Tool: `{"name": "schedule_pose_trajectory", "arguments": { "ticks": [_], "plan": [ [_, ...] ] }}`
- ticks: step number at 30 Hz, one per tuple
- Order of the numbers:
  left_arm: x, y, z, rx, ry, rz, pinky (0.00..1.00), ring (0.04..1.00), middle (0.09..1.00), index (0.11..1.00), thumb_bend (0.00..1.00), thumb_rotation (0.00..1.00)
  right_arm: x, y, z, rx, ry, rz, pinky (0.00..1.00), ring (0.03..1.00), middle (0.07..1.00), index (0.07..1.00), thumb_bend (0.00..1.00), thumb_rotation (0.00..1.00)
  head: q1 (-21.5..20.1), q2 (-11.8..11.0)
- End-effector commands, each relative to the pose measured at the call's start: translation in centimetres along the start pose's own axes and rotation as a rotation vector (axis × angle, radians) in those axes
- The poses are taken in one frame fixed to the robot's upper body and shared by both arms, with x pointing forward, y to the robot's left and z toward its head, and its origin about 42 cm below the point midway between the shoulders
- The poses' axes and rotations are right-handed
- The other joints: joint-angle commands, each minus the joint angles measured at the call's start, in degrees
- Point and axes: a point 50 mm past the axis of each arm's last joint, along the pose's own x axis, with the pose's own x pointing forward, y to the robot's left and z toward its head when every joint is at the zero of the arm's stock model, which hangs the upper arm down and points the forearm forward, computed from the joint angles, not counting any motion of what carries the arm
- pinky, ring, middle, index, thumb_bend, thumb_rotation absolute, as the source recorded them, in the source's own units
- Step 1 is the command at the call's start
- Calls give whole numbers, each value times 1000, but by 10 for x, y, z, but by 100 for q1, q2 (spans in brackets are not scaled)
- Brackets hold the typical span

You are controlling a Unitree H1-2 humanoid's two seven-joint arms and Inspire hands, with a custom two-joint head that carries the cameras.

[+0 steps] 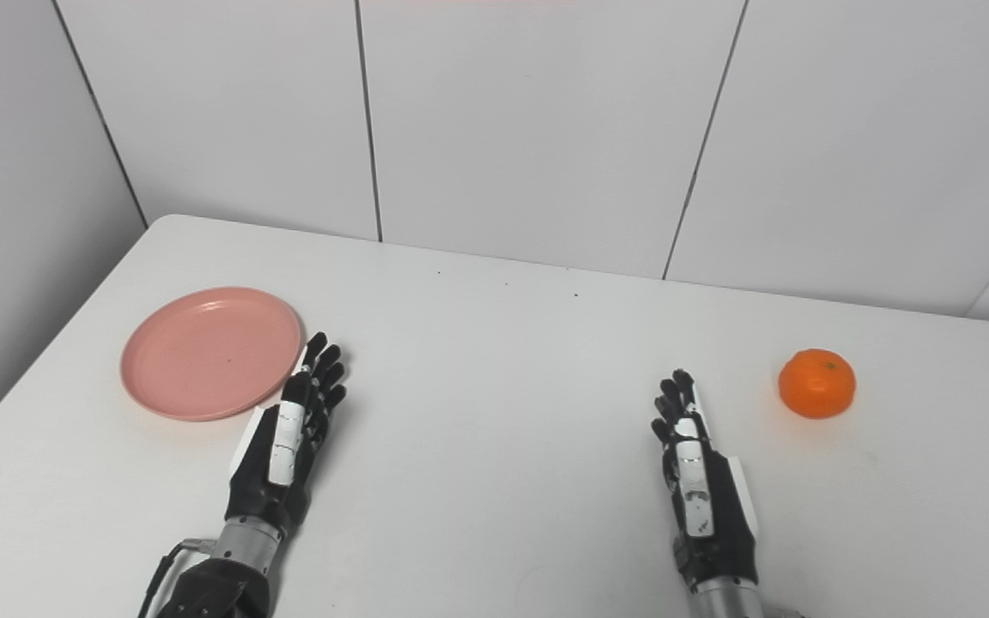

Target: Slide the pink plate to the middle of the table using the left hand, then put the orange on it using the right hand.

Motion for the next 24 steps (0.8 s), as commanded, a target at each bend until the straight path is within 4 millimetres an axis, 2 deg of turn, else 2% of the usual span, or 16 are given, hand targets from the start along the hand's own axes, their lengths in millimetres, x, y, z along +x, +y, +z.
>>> {"name": "schedule_pose_trajectory", "arguments": {
  "ticks": [1,12,17,24],
  "plan": [
    [6,-14,-2,-10,-15,-21,1000,1000,1000,1000,887,1000,-14,-16,-17,-5,24,-15,1000,988,983,1000,846,1000,94,-25],
    [9,-32,-12,-16,-9,-14,1000,1000,1000,1000,876,1000,-14,-39,-27,1,41,1,1000,1000,1000,1000,827,1000,586,-328],
    [10,-34,-16,-4,-9,-11,1000,1000,1000,1000,869,1000,-13,-41,-32,-11,45,-1,1000,991,994,1000,837,1000,541,-403],
    [9,-30,-16,-13,-2,-5,1000,1000,1000,1000,867,1000,-14,-38,-33,-15,46,-4,1000,976,982,1000,838,1000,486,-398]
  ]
}}
